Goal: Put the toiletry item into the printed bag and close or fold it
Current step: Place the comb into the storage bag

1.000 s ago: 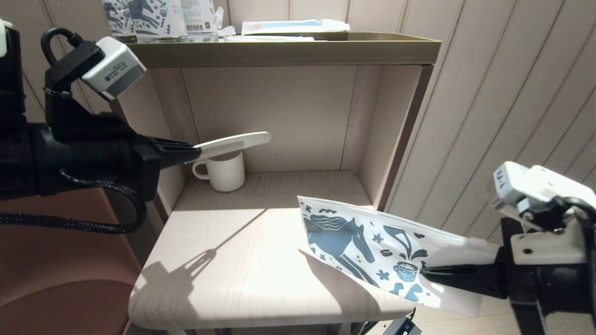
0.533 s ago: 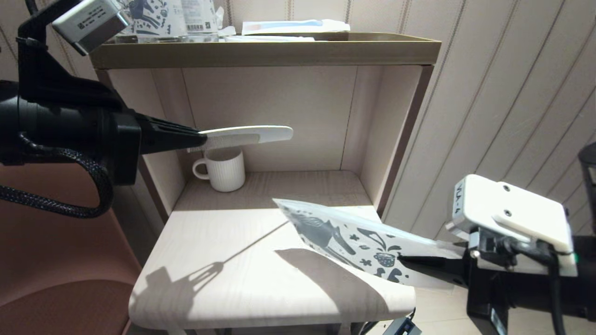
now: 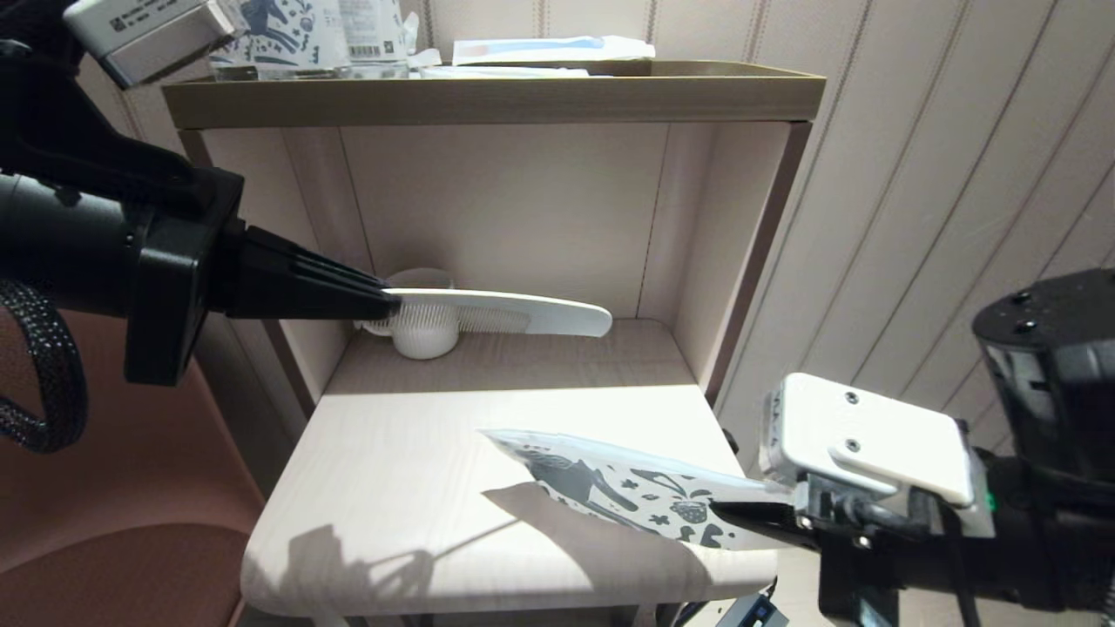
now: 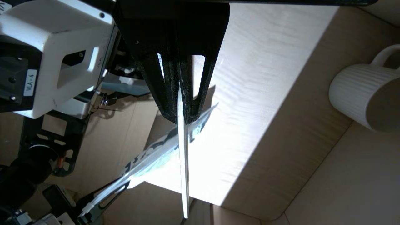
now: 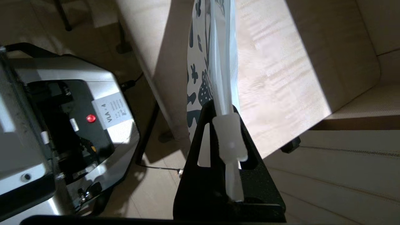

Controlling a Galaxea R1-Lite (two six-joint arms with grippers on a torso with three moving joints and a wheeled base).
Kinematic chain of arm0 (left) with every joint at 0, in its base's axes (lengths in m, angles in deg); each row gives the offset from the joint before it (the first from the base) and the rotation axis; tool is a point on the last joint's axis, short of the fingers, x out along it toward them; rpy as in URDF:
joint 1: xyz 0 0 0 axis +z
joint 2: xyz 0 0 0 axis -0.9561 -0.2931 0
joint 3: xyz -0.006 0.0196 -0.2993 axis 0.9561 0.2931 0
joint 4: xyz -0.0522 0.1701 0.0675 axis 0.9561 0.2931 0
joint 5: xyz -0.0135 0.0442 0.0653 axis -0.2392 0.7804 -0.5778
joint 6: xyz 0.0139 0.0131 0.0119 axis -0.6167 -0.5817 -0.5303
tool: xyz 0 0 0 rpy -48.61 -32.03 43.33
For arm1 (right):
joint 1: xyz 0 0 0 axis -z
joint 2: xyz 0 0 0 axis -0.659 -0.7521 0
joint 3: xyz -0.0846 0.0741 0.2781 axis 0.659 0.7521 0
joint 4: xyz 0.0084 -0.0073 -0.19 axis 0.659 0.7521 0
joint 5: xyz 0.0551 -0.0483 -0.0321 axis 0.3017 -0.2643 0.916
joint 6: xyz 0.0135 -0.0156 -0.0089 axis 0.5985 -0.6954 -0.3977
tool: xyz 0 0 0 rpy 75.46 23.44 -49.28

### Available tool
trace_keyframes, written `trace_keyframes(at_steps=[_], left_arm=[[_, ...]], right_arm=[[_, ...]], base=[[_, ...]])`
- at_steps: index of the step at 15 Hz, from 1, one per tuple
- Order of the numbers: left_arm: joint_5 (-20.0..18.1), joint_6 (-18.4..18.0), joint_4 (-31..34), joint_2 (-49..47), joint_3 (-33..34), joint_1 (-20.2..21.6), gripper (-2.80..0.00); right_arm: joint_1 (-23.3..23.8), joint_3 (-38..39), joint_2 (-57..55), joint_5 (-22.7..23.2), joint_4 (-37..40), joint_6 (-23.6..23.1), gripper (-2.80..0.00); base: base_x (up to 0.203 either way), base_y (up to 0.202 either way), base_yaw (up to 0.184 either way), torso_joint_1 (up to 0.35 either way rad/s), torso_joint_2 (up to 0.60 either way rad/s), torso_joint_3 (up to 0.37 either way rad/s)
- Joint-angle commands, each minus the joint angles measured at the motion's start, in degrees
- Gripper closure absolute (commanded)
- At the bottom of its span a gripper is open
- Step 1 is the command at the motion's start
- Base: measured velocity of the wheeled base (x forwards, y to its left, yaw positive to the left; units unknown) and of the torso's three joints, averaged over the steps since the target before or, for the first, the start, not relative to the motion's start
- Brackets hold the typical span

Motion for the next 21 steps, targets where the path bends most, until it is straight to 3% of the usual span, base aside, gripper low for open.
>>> trace_keyframes(at_steps=[1,3,5,8,12,21], left_arm=[[-0.2,-0.35,0.46,-1.41,-0.84,0.01,0.0],[-0.42,-0.85,2.15,-1.48,-2.77,-0.04,0.0],[-1.94,-3.44,8.44,-2.34,-6.42,-1.62,0.0],[-3.86,-12.64,20.07,-5.22,-12.08,-2.77,0.0],[-4.1,-14.96,20.59,-5.65,-11.12,-2.8,0.0],[-3.99,-15.21,19.45,-10.48,-12.65,-2.88,0.0]], right_arm=[[1.15,0.11,-3.45,-1.39,-4.18,-1.11,0.0],[0.88,1.56,-5.02,-3.49,-10.32,-3.66,0.0],[0.49,1.18,-5.09,-3.47,-10.43,-3.59,0.0],[0.58,0.66,-5.86,-3.29,-10.45,-3.41,0.0],[0.93,0.83,-6.83,-2.79,-10.61,-3.15,0.0],[0.49,1.62,-6.3,-2.41,-10.52,-2.71,0.0]], base=[[0.0,0.0,0.0,0.0,0.0,0.0],[0.0,0.0,0.0,0.0,0.0,0.0],[0.0,0.0,0.0,0.0,0.0,0.0],[0.0,0.0,0.0,0.0,0.0,0.0],[0.0,0.0,0.0,0.0,0.0,0.0],[0.0,0.0,0.0,0.0,0.0,0.0]])
